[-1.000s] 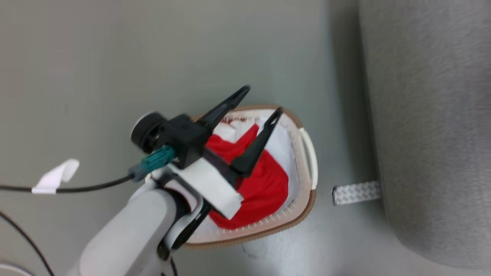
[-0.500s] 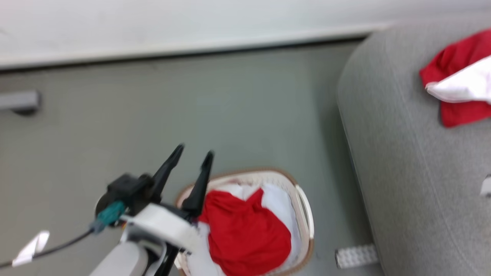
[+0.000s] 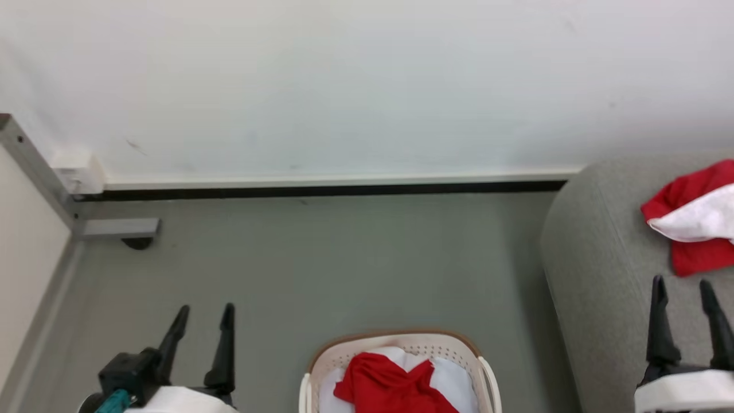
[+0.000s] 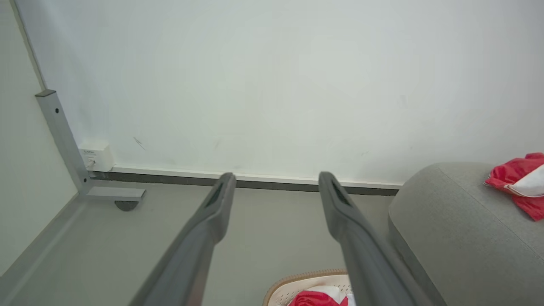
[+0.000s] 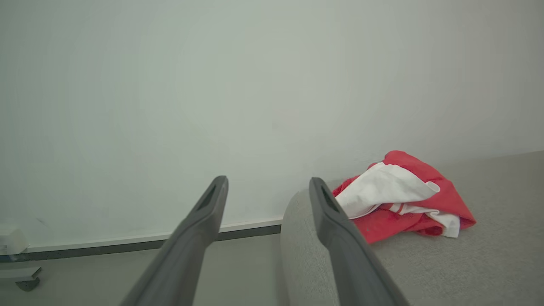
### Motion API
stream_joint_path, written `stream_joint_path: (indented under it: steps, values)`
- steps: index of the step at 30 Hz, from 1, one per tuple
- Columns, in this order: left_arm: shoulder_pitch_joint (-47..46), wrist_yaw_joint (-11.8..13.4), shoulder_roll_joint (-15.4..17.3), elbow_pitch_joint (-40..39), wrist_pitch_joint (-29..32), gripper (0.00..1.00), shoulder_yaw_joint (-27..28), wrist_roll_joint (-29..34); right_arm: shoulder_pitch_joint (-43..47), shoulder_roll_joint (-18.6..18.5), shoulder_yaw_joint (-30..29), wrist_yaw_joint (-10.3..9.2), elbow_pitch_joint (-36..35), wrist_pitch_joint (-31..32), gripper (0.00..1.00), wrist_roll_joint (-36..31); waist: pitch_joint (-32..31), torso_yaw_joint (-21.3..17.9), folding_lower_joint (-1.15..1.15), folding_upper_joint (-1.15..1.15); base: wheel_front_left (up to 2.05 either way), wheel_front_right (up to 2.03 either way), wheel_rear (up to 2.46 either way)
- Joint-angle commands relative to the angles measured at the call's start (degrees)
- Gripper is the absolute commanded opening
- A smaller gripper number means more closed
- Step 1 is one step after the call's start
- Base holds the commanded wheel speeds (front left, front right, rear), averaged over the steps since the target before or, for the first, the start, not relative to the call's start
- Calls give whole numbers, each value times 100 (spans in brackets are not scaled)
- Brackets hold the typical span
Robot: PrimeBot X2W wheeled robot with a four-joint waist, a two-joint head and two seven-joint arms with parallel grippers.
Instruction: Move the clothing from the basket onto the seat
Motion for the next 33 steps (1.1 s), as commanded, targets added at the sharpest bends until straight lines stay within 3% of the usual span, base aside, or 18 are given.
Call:
stream_joint_path:
  steps: [1,14,23,33]
  values:
    - [146,-30,-76,-34,-8,100,123,163,204,-14,112,-12,-6,5,100,-8,-182,165,2,0,0,0,0]
    - [893,-739,-869,54,-8,100,1471,1116,894,-6,876,-12,-51,5,100,-48,-408,108,2,0,0,0,0]
    - [924,-1194,-1262,253,-9,100,1946,1561,870,-6,890,-12,-77,5,100,-77,-393,39,2,0,0,0,0]
    - [855,-1441,-1547,274,-9,100,2188,1875,802,-6,917,-13,-112,5,100,-90,-333,-82,2,0,0,0,0]
